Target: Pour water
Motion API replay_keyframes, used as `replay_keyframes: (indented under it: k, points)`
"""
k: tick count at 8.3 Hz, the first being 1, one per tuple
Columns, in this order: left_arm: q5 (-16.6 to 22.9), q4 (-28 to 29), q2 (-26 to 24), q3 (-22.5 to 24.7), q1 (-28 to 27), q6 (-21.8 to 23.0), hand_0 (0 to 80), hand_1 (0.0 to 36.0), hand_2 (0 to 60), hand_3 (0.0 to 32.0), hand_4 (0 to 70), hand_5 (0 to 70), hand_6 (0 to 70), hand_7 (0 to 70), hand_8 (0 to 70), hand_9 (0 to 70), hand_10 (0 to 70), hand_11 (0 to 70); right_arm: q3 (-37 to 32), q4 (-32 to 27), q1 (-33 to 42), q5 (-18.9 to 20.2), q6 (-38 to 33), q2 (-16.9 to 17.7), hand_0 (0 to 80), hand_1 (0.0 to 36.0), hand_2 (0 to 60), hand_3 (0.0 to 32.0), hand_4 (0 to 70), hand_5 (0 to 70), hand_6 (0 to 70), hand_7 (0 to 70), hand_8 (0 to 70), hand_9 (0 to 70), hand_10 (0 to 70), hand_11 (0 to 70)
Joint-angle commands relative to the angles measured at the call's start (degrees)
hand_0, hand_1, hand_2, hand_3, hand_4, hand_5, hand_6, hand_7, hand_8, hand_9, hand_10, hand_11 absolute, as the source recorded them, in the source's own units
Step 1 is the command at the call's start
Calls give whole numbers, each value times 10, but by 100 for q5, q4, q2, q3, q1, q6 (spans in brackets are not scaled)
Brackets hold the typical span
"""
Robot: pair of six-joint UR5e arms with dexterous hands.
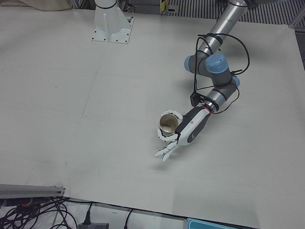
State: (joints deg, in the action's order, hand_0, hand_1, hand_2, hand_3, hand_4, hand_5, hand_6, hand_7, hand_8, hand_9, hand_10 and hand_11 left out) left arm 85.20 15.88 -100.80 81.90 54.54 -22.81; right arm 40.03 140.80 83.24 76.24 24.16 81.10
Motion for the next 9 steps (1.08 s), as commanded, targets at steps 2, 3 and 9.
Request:
replay_keyframes:
  k: [2,3,9]
  points:
    - [-47,1266,122,-1235,48,-241,533,360,600,0,564,700,66,118,8,19,57,101,179,26,-264,-135,-543,-340,199,0,0,320,0,0,0,0,5,0,0,0]
    - [-47,1460,122,-1369,74,-424,524,360,600,0,555,700,65,117,9,20,58,102,233,35,-317,-135,-544,-349,150,0,0,320,0,0,0,0,18,0,0,0]
    - [-3,1278,166,-1352,250,-866,484,183,156,0,68,0,0,2,0,0,0,0,383,115,-379,-214,-552,-384,147,0,0,320,51,0,0,0,41,0,0,0]
